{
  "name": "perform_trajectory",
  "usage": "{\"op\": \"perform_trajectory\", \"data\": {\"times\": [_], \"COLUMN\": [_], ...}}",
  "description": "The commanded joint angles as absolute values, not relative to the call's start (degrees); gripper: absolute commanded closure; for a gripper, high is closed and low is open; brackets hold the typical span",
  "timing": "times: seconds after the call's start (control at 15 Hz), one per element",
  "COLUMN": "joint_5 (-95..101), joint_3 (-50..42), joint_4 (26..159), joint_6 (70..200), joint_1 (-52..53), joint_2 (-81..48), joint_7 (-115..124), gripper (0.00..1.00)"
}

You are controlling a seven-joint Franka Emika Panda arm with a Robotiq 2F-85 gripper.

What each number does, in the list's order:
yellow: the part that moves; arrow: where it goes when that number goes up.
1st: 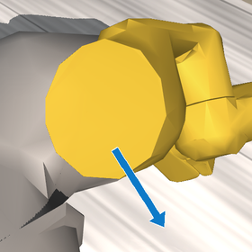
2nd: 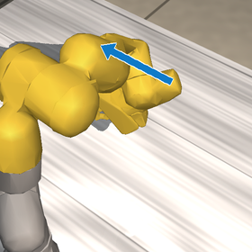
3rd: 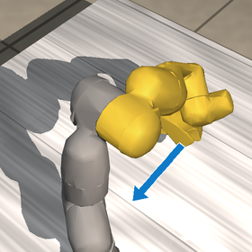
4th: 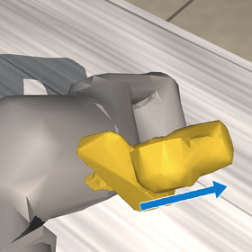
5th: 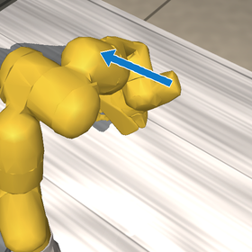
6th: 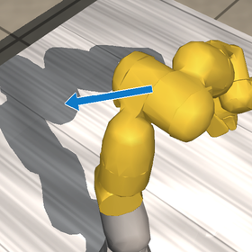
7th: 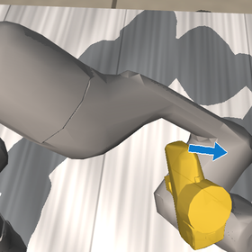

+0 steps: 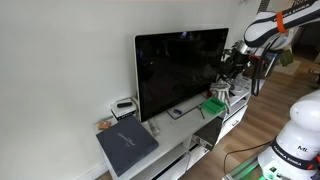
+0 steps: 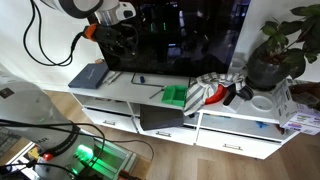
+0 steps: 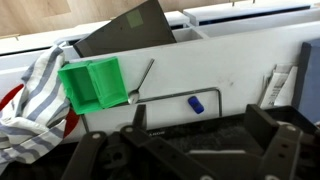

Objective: Move the toy car to the left

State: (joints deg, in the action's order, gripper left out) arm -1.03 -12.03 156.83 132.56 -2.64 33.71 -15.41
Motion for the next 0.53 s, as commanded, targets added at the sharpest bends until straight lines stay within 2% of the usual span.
{"op": "perform_trajectory", "data": {"times": [0.0, 0.27, 0.47], "joint_5": [0.95, 3.76, 0.69], "joint_3": [-8.04, -3.48, -3.55], "joint_4": [157.71, 158.77, 158.77], "joint_6": [135.27, 147.79, 155.18], "joint_1": [-1.04, -0.01, 2.42], "joint_2": [27.26, 19.41, 11.84], "joint_7": [-15.48, -14.47, -16.64], "gripper": [0.00, 0.00, 0.00]}}
